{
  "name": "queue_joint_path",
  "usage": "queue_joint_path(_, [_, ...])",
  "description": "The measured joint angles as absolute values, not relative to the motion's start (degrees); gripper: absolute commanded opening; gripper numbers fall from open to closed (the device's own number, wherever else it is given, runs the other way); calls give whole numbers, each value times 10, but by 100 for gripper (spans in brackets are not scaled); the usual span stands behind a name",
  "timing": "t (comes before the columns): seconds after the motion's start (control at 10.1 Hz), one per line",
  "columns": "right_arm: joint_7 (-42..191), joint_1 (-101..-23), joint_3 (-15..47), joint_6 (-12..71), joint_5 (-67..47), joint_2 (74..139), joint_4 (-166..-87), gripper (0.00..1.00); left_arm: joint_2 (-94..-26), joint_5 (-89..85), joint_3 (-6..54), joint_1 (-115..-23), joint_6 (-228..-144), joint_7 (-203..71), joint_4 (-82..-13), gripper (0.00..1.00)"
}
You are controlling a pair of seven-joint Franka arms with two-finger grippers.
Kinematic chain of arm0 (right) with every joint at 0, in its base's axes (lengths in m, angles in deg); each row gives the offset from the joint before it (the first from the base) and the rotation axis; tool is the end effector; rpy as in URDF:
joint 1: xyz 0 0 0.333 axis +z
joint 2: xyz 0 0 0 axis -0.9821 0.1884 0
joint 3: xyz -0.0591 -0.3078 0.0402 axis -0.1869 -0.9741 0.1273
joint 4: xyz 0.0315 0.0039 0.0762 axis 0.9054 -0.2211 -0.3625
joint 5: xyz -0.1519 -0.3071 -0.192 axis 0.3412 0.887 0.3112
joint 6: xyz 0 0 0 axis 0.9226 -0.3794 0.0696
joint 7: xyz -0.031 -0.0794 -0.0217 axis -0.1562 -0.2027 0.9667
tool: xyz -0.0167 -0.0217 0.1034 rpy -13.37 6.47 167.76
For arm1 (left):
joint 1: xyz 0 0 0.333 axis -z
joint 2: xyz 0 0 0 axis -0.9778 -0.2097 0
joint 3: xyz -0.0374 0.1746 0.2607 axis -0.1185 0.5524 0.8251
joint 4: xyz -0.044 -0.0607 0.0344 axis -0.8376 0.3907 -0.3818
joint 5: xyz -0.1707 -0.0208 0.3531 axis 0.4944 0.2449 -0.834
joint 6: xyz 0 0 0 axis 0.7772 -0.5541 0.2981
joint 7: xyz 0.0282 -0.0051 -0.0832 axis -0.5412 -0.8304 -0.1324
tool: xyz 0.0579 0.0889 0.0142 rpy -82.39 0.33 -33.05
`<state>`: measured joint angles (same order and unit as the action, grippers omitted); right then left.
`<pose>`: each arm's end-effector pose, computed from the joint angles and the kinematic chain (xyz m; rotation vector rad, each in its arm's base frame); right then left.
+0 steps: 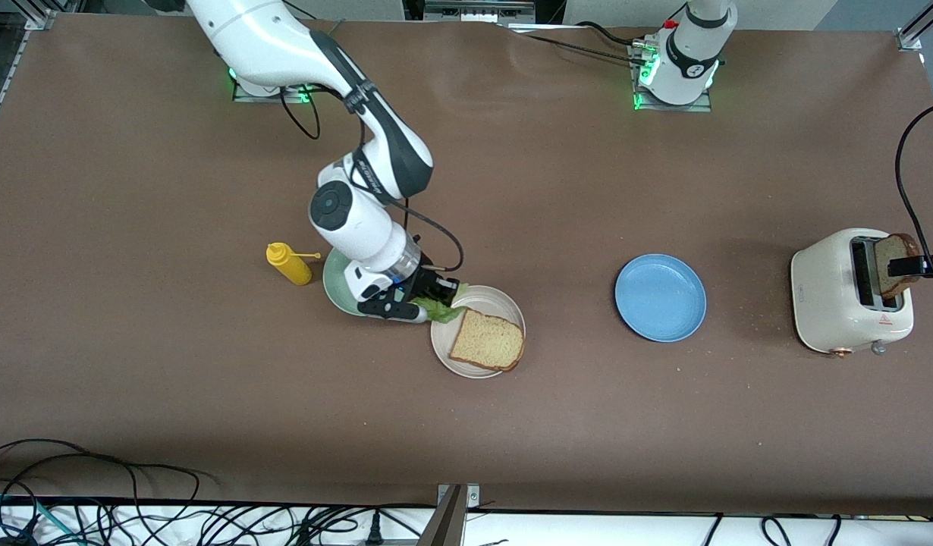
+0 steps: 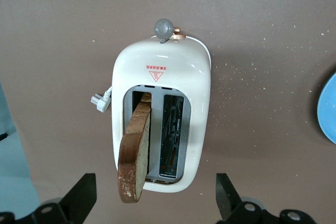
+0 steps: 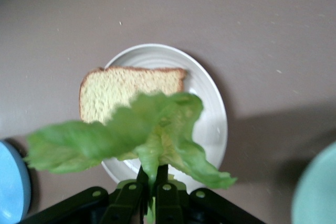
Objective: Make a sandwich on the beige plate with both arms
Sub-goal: 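Carry the lettuce leaf with the right gripper over the bread, then open the right gripper to drop the lettuce onto the bread, then move the right gripper back toward the yellow squeeze bottle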
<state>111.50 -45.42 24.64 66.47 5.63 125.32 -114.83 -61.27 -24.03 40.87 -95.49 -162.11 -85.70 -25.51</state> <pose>0.6046 0.4312 0.2590 -2.6804 0.3061 -0.2306 0.6411 0.2105 0.4401 -2.9667 -0.0123 0.3669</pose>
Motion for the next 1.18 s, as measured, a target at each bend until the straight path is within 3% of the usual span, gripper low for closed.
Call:
queue_joint_path(0.1, [1115, -450, 246, 686, 56, 1266, -1147, 34, -613, -240, 409, -955, -1621, -857, -255, 100])
queue_joint_path(0.2, [1115, -448, 246, 693, 56, 1273, -1147, 99, -613, -240, 409, -955, -1621, -857, -255, 100])
queue_joint_path(0.69, [1083, -427, 247, 767, 60, 1283, -1145, 100, -613, -240, 409, -955, -1621, -857, -255, 100])
queue_joint_path(0.89, [1075, -422, 246, 764, 121, 1282, -1142, 100, -613, -240, 409, -955, -1621, -857, -255, 100])
queue_joint_path(1.18, [1074, -422, 220, 647, 148, 1252, -1129, 100, -613, -240, 409, -955, -1621, -857, -255, 100])
